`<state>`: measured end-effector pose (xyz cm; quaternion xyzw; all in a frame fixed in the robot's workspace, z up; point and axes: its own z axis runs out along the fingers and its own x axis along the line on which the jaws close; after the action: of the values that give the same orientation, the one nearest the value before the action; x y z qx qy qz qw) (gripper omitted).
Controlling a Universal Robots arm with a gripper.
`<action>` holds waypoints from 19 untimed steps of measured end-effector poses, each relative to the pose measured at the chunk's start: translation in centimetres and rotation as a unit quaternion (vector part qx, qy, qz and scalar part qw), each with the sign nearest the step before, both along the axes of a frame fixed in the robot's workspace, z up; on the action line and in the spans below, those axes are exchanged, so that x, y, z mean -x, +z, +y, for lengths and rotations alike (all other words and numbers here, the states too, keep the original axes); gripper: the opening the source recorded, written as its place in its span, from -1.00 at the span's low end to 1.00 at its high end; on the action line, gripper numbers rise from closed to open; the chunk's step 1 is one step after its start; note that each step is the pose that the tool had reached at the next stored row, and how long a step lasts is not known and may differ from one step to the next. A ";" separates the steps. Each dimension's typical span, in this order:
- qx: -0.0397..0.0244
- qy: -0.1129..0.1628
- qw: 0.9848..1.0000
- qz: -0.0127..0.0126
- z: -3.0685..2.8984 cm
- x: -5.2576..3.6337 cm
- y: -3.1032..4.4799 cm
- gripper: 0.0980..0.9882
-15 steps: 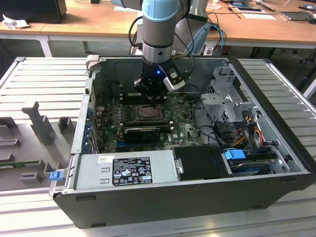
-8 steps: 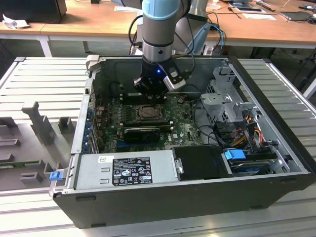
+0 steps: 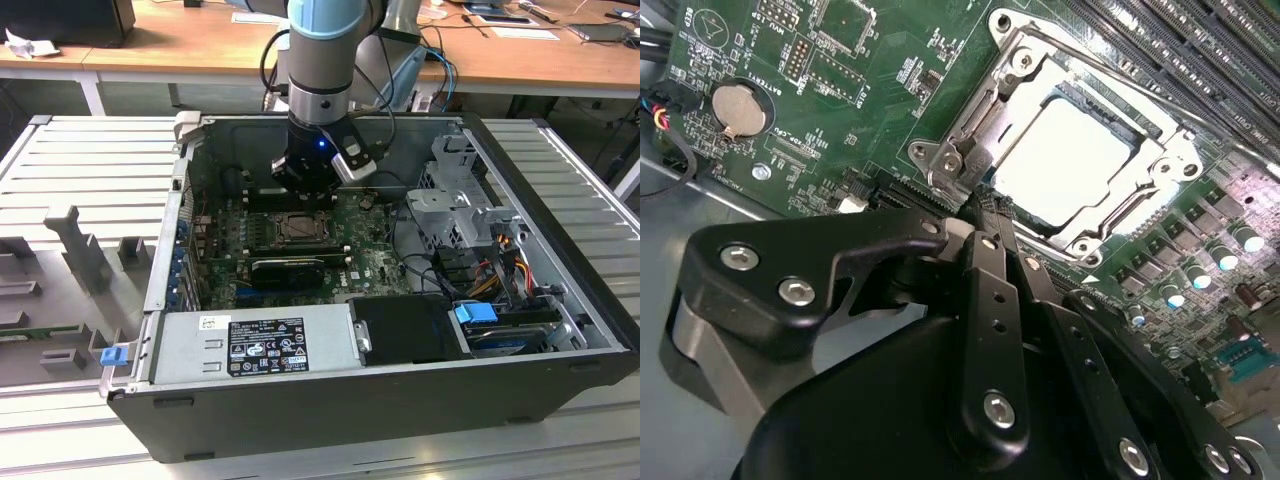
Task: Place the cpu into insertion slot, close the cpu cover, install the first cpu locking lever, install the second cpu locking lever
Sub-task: 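Install the second cpu locking lever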
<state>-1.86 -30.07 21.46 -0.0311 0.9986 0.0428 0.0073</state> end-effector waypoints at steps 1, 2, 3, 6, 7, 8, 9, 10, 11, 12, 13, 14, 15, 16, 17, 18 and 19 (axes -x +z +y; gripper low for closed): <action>0.000 0.000 1.000 0.000 -0.22 0.00 -0.01 -0.98; 0.000 0.000 1.000 0.000 -0.28 0.00 -0.01 -0.98; 0.000 0.000 1.000 0.000 -0.32 0.00 -0.01 -0.98; 0.000 0.000 1.000 0.000 -0.43 0.00 0.00 -0.98; 0.000 0.000 1.000 0.000 -0.45 0.00 0.02 -0.98; 0.000 0.000 1.000 0.000 -0.46 0.01 0.09 -0.98; 0.000 0.000 1.000 0.000 -0.47 0.00 0.16 -0.98; 0.000 0.000 1.000 0.000 -0.48 0.00 0.27 -0.98; 0.000 0.000 1.000 0.000 -0.48 0.00 0.53 -0.98; 0.000 0.000 1.000 0.000 -0.48 0.00 0.92 -0.98; 0.000 0.000 1.000 0.000 -0.48 0.00 1.14 -0.98; 0.000 0.000 1.000 0.000 -0.48 0.00 1.17 -0.98; 0.000 0.000 1.000 0.000 -0.48 0.00 1.17 -0.98; 0.000 0.000 1.000 0.000 -0.50 0.00 1.17 -0.98; 0.000 0.000 1.000 0.000 -0.52 0.00 1.18 -0.98; 0.000 0.000 1.000 0.000 -0.57 0.00 1.18 -0.98; 0.000 0.000 1.000 0.000 -0.62 0.00 1.18 -0.98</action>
<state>-1.86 -30.69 22.65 -0.0311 0.9986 0.0427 0.0073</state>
